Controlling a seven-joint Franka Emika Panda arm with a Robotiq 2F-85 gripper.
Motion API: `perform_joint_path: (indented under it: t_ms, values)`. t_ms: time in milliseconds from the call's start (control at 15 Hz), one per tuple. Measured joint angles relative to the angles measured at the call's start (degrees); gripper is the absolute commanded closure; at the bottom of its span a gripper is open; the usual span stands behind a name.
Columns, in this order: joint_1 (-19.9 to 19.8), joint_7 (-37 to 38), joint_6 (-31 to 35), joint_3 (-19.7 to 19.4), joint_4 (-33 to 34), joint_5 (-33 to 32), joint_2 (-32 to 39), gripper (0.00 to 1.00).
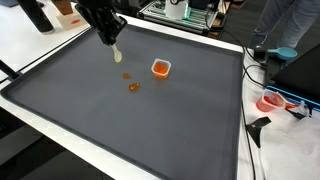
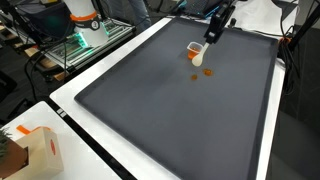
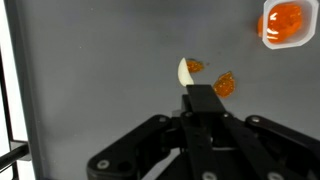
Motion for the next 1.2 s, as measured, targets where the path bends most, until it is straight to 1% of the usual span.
perform_joint_path:
  t_ms: [333,400,733,800,933,1067,1200]
  values:
    - [-1.2,-4.38,0.05,0.53,-1.6,3.31,-1.79,0.97]
    - [-1.35,-4.99,0.08,0.62,-1.95,3.73,-2.11,0.87]
    - [-1.53,-5.47,1.06,0.68,-3.17,4.22,-3.12,0.87]
    - [-1.53,-5.47,1.12,0.68,-3.25,4.22,-3.12,0.97]
    - [-1.52,-5.66,1.17,0.78,-3.26,4.22,-3.1,0.97]
    - [-1.54,-8.65,1.17,1.87,-3.23,5.44,-3.11,0.97]
    - [-1.53,-12.68,1.17,3.77,-3.29,8.23,-3.16,0.97]
